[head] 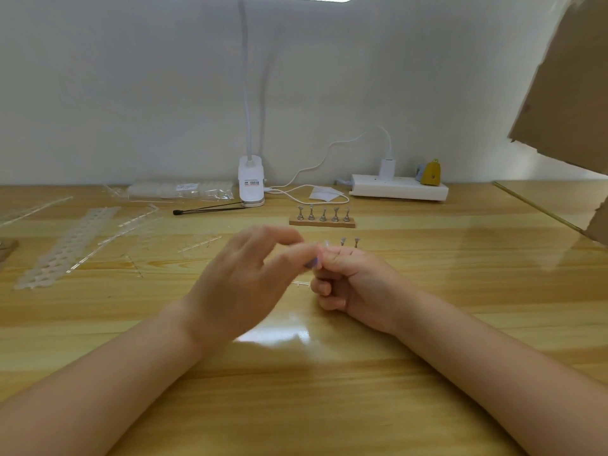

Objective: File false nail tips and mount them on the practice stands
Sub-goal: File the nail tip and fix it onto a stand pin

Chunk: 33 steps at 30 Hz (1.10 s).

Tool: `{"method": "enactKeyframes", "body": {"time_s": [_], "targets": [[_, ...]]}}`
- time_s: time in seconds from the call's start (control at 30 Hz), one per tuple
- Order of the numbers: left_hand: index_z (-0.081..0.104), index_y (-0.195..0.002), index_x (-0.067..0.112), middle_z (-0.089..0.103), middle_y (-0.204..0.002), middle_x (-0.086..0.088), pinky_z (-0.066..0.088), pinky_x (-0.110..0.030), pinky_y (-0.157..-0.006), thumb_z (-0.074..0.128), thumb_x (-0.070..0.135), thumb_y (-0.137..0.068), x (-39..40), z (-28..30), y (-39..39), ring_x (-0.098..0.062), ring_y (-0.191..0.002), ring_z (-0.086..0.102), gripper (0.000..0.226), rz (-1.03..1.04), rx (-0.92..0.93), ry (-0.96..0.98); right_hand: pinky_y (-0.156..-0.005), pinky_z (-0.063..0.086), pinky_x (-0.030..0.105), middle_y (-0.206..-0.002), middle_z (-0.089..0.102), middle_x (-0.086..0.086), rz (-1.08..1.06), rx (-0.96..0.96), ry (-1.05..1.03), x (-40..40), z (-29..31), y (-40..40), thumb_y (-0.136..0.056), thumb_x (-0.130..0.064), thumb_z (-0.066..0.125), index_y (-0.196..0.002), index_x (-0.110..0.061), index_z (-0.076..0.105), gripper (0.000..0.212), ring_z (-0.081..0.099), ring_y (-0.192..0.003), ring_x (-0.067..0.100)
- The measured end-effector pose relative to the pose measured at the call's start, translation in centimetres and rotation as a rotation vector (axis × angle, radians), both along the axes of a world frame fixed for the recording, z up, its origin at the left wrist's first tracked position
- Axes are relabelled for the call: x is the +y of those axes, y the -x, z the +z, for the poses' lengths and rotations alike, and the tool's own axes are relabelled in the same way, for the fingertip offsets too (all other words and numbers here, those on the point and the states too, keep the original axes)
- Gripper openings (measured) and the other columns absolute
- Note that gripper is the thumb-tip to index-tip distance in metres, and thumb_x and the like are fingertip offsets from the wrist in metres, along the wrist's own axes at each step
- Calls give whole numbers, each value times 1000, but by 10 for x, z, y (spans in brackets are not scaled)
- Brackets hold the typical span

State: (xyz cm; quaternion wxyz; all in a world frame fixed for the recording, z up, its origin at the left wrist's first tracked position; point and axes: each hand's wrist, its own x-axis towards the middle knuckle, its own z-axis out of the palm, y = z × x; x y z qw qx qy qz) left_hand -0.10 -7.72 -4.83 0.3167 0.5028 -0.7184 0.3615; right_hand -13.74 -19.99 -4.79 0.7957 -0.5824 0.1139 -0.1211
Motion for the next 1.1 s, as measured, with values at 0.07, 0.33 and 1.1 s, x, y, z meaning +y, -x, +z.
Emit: {"method": "enactKeyframes", "body": {"time_s": [0.07, 0.33, 1.1], "targets": [[52, -115, 19, 50, -110, -3, 49, -34, -83, 62, 1, -88, -1, -5, 6, -23, -91, 60, 34, -32, -116, -12, -43, 29, 19, -62, 45, -1, 19, 10, 58, 1, 1, 0, -82, -2, 53, -66, -17, 66, 25, 41, -52, 9], [50, -114, 17, 57, -107, -7, 50, -36, -80, 71, -3, -81, -1, 1, -1, -26, -86, 62, 44, 30, -3, 15, -43, 24, 18, -60, 39, -4, 25, 33, 16, 0, 1, 0, -93, -9, 47, -71, -16, 64, 29, 38, -51, 9], [49, -114, 16, 50, -109, -4, 49, -33, -83, 64, -2, -84, 0, -4, 10, -24, -88, 60, 38, -76, -84, -16, -44, 23, 18, -57, 44, -7, 101, 35, 41, 1, 6, 1, -76, -10, 58, -74, -15, 58, 5, 35, -50, 7]]}}
